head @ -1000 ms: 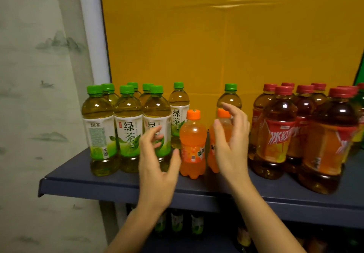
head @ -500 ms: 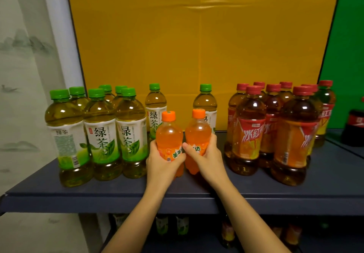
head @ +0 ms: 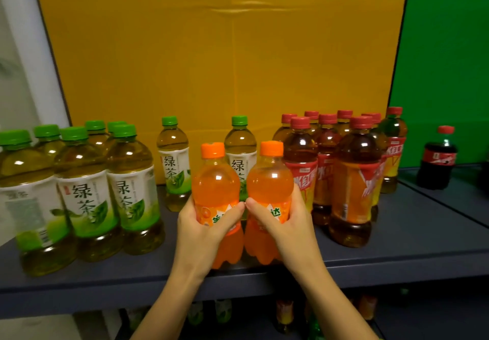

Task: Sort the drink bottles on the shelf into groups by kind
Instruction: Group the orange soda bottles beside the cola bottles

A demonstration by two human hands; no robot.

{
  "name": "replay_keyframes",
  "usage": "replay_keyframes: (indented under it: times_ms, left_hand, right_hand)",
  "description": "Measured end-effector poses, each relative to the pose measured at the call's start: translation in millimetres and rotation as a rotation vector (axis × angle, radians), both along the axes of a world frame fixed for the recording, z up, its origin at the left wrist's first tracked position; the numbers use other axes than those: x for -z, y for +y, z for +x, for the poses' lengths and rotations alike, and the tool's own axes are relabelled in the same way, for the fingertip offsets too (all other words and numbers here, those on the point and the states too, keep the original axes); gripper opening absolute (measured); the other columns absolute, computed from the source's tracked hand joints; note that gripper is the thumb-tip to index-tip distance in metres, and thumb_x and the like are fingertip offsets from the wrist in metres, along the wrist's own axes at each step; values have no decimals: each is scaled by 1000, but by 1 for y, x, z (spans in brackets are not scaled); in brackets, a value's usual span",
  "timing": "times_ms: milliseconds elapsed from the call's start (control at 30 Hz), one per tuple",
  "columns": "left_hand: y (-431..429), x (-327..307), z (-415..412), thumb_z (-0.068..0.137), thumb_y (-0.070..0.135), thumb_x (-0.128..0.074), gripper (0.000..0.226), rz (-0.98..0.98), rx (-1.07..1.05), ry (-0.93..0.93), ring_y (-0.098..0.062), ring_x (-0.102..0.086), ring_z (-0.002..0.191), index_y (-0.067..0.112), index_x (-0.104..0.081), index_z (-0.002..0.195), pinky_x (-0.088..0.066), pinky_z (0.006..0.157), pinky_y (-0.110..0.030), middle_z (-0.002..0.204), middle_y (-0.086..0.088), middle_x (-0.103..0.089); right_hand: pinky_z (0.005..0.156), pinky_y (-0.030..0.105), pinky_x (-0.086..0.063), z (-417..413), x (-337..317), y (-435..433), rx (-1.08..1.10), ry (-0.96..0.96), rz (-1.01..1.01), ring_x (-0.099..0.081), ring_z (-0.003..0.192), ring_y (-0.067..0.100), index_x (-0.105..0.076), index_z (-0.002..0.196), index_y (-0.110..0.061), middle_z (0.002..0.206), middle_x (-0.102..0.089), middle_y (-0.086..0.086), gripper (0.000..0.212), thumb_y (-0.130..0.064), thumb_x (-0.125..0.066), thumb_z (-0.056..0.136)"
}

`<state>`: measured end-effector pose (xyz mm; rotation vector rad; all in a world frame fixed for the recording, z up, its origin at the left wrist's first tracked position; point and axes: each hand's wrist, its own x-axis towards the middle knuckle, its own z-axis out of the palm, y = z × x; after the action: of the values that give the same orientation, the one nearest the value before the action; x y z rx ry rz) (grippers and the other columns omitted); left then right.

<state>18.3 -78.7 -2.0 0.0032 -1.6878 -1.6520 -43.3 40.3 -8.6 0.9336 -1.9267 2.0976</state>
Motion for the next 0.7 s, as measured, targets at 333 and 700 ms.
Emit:
replay_keyframes:
  times_ms: [333, 700]
  left_hand:
    - [107, -35, -32, 53, 27, -83, 39, -50, 180, 91, -13, -71, 80, 31, -66, 88, -56, 62, -23, 86, 8, -74]
    - [253, -34, -123, 56, 30, -79, 31, -49, 281, 161, -7, -70, 76, 34, -66, 84, -54, 65, -21, 80, 14, -72]
  right_hand:
    - [75, 31, -57, -22, -37, 119, 11, 74, -57, -67, 93, 9, -54, 109, -32, 102, -68, -6, 59, -53, -71, 56]
    - [74, 27, -54, -84, -47, 276, 264, 135, -32, -68, 87, 9, -56, 105, -29, 92, -70, -10, 55, -51, -69, 57]
